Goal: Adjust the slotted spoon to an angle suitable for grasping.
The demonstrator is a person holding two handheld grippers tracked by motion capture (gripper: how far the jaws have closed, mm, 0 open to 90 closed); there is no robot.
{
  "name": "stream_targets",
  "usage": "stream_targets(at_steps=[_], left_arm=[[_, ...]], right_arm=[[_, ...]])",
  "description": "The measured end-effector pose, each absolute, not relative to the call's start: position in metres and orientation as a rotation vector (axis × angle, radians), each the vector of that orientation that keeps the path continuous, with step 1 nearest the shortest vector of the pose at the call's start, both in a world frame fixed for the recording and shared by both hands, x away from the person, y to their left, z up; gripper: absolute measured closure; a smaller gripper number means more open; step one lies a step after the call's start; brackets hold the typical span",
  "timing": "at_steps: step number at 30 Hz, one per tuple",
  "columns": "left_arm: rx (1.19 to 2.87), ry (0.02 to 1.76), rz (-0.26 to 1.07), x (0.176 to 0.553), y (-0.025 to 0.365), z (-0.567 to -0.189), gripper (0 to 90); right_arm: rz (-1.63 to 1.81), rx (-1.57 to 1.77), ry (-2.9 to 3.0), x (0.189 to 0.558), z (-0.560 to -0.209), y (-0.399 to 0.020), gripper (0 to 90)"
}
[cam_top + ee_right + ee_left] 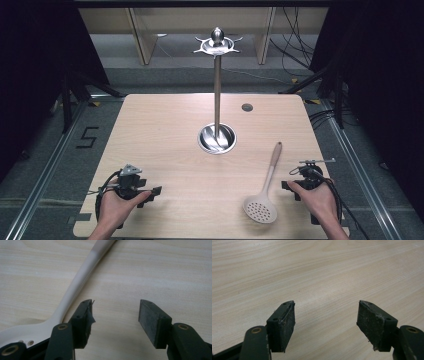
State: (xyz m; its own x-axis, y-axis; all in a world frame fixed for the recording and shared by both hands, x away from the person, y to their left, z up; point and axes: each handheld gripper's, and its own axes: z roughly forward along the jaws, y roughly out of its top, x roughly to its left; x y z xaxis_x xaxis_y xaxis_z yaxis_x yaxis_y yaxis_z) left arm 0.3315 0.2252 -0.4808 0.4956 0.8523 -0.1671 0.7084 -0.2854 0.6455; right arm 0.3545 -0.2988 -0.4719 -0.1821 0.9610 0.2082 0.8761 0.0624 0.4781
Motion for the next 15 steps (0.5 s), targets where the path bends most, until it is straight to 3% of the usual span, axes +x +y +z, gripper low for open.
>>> stream_targets(at_steps=[14,15], left_arm=[[2.076,1.305,0.303,0.33,0.224,-0.481,29.8],[2.076,1.305,0.303,0.33,0.224,-0.481,29.8]], right_arm=[[0.53,2.158,2.136,0.407,-0.456,-0.26,42.7],[0.513,2.322,2.04,0.408,-0.454,-0.25,42.5]])
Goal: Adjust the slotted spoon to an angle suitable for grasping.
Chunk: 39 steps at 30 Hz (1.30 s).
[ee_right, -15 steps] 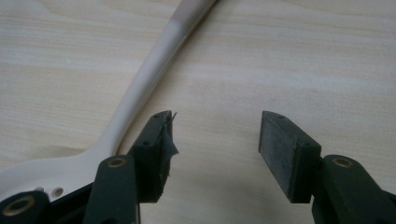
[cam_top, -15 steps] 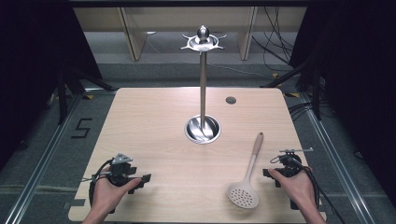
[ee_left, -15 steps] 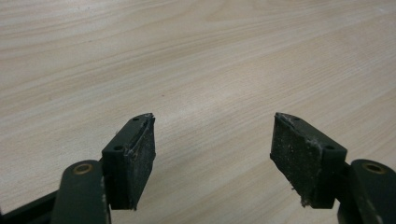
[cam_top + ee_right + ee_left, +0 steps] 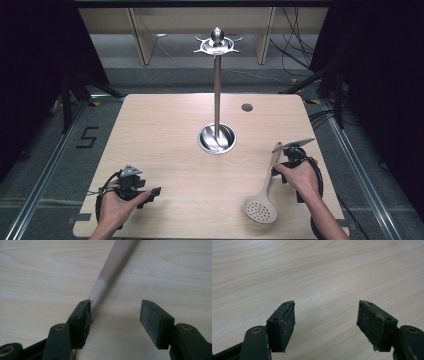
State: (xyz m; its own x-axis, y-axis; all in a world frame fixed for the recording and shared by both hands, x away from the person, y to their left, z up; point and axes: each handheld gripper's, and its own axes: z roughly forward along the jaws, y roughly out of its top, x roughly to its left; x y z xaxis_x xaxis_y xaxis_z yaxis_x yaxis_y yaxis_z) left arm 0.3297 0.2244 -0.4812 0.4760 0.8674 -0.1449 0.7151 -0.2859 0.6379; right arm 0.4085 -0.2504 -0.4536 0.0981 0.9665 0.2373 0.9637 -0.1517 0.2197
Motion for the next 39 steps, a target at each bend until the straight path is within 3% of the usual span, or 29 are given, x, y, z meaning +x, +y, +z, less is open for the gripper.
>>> stream_targets(at_steps=[1,15,23,28,33,39], left_arm=[[2.067,1.303,0.292,0.33,0.225,-0.482,29.8],[2.07,1.314,0.29,0.33,0.225,-0.482,30.0],[2.064,1.307,0.274,0.331,0.224,-0.484,30.0],[2.058,1.314,0.265,0.33,0.225,-0.485,30.0],[2.063,1.311,0.261,0.331,0.225,-0.485,30.1],[2.063,1.308,0.256,0.331,0.224,-0.485,30.1]], right_arm=[[0.505,2.154,2.146,0.413,-0.457,-0.258,42.1],[0.426,2.209,2.148,0.431,-0.465,-0.237,43.3],[0.339,2.188,2.239,0.434,-0.47,-0.234,62.3],[0.334,2.14,2.328,0.437,-0.47,-0.232,65.7],[0.316,1.945,2.425,0.437,-0.471,-0.233,76.6],[0.248,1.925,2.478,0.432,-0.467,-0.232,77.4]])
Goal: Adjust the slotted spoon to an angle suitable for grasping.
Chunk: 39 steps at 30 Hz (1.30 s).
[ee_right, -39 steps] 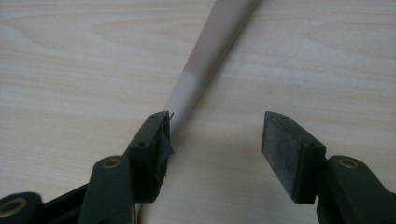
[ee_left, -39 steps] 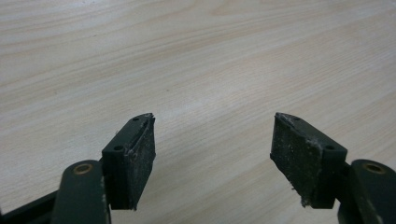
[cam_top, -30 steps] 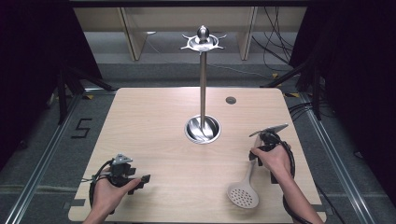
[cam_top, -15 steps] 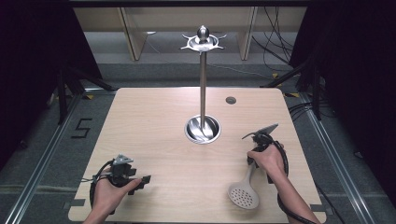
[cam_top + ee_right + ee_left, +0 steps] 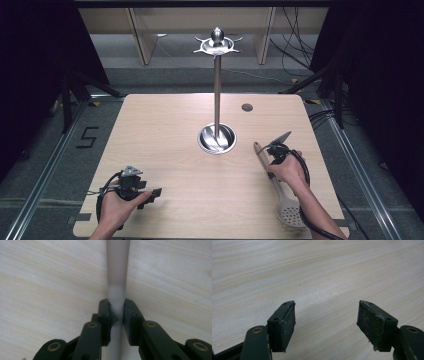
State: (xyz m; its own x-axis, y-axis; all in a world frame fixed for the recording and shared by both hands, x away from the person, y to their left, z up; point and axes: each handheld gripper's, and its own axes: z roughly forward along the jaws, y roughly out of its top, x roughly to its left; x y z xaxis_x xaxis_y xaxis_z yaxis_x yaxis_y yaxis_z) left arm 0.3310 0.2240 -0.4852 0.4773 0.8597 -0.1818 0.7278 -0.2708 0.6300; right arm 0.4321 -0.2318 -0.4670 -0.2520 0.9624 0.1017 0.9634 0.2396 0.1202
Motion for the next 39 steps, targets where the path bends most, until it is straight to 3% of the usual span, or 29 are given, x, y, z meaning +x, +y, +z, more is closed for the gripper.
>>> stream_targets(at_steps=[7,9,13,39], left_arm=[[2.06,1.308,0.259,0.332,0.224,-0.486,30.1],[2.061,1.307,0.257,0.332,0.224,-0.486,30.2],[2.06,1.306,0.257,0.332,0.224,-0.486,30.2],[2.069,1.291,0.248,0.332,0.225,-0.486,30.4]], right_arm=[[-0.265,-1.838,-2.524,0.428,-0.469,-0.229,75.1],[-0.32,-1.823,-2.519,0.43,-0.467,-0.227,66.9],[-0.349,-1.847,-2.497,0.435,-0.463,-0.223,63.8],[-0.361,-1.739,-2.637,0.467,-0.473,-0.214,70.9]])
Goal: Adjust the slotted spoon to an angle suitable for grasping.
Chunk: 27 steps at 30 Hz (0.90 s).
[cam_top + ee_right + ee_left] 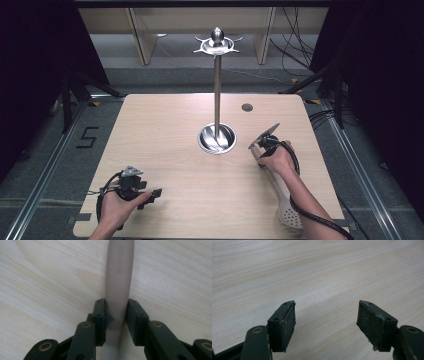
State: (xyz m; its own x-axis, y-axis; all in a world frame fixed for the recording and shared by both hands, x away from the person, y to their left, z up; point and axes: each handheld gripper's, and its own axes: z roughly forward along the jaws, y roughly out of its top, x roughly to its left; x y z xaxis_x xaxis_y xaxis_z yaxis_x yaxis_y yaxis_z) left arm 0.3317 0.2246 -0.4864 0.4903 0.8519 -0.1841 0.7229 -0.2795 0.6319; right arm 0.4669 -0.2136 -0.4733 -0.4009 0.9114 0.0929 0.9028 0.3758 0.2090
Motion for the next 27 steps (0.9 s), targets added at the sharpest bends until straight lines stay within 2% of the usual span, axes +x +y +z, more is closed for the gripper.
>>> stream_targets(at_steps=[7,17,19,21,27], left_arm=[[2.063,1.3,0.25,0.332,0.224,-0.487,30.4],[2.065,1.302,0.251,0.331,0.224,-0.487,30.4],[2.064,1.305,0.251,0.331,0.224,-0.487,30.4],[2.063,1.305,0.252,0.331,0.224,-0.487,30.4],[2.064,1.305,0.252,0.331,0.224,-0.487,30.4]], right_arm=[[0.397,1.616,2.516,0.461,-0.47,-0.216,71.5],[0.693,1.653,2.363,0.433,-0.427,-0.227,71.8],[0.867,1.474,2.377,0.426,-0.415,-0.241,71.8],[0.93,1.548,2.329,0.414,-0.405,-0.24,71.8],[1.008,1.373,2.223,0.395,-0.391,-0.25,71.8]])
